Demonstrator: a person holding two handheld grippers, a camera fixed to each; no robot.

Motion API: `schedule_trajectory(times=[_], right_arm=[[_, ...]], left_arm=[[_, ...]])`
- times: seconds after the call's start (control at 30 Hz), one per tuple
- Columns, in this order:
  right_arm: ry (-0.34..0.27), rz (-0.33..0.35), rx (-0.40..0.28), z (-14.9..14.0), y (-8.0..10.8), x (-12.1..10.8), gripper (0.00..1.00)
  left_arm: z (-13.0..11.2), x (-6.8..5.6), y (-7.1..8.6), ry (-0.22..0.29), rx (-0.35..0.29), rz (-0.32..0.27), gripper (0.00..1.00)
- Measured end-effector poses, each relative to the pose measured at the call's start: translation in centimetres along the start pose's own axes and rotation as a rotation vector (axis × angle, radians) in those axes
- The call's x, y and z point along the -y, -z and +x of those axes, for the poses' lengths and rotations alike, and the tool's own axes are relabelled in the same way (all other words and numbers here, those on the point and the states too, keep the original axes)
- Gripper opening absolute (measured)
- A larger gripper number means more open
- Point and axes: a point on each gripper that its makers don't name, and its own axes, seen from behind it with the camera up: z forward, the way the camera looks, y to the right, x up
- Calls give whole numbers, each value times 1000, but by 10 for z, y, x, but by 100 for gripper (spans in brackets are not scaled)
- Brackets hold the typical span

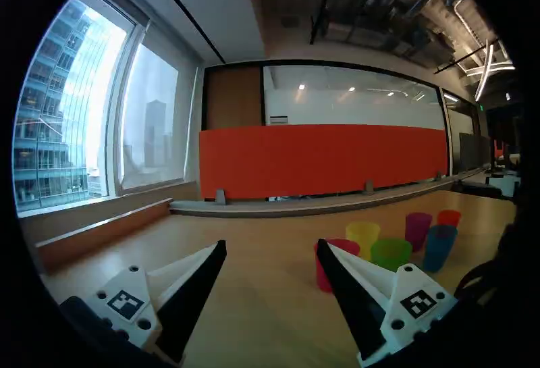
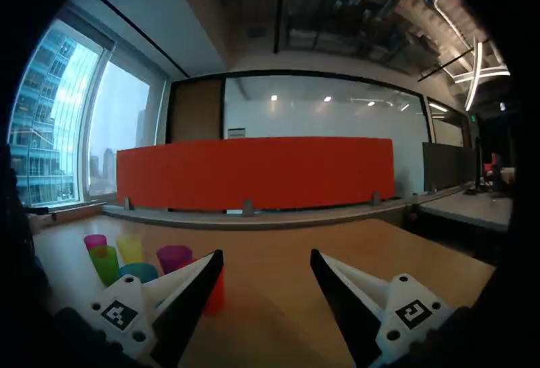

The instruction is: Pour water

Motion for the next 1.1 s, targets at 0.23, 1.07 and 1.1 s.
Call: schedule_trajectory(times=[0.23, 1.07, 1.1], right_arm=[[4, 23, -2, 23, 6, 8, 100], [51, 140, 74, 114, -5, 41, 100], [50, 144, 74, 118, -6, 42, 100]], left_arm=[[22, 0, 2, 19, 6, -12, 100], [115, -9, -16, 74, 77, -127, 100], [120, -9, -17, 74, 77, -130, 100]])
